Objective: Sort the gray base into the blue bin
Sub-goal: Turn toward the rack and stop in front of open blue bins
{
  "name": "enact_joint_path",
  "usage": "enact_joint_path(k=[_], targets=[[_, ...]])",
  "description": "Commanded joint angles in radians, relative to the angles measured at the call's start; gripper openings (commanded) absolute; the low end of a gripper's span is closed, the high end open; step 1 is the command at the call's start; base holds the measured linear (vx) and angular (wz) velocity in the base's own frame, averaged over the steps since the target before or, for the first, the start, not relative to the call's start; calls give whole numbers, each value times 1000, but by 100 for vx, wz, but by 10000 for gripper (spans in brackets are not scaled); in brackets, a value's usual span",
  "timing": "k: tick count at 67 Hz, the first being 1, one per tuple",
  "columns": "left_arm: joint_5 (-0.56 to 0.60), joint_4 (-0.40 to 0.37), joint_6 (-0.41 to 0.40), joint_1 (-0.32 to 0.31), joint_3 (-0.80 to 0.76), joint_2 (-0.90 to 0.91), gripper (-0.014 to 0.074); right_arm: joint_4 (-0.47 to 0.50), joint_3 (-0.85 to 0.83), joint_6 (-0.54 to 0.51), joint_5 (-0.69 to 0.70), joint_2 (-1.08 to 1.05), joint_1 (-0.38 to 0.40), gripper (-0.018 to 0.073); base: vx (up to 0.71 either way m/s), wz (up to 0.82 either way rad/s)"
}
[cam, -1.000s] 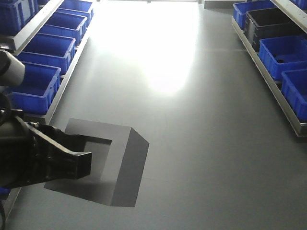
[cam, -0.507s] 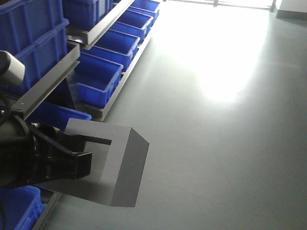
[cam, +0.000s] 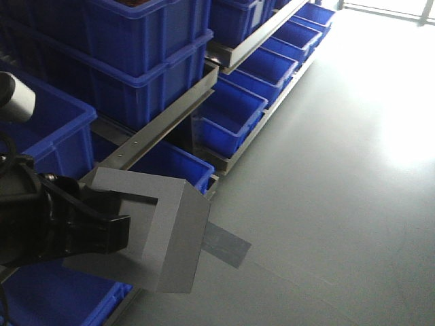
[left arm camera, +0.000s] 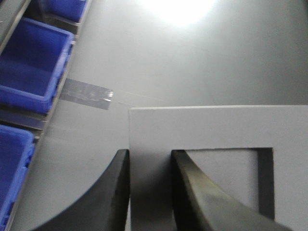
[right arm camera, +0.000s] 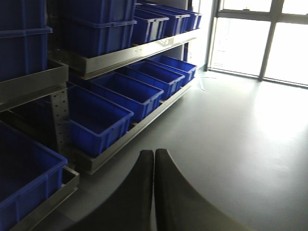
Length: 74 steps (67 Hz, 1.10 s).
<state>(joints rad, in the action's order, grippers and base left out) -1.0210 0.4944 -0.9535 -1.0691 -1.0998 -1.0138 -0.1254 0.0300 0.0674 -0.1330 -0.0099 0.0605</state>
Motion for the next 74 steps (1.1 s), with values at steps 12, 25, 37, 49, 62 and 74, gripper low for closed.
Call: enact_joint_path(k=[12,25,37,49,62,74], targets=[[65,40,-9,-4,-29,14,3,-9,14,-6,76,-15,2,-9,15,61],[65,40,-9,-4,-29,14,3,-9,14,-6,76,-15,2,-9,16,65],[65,40,-9,-4,-29,14,3,-9,14,-6,76,-15,2,-9,14,66],[65,40,-9,-4,-29,14,3,-9,14,-6,76,-15,2,-9,12,60],[65,40,-9,-4,-29,14,3,-9,14,-6,76,-15,2,-9,9,46],[65,40,-9,-4,-29,14,3,-9,14,-6,76,-15,2,-9,8,37]])
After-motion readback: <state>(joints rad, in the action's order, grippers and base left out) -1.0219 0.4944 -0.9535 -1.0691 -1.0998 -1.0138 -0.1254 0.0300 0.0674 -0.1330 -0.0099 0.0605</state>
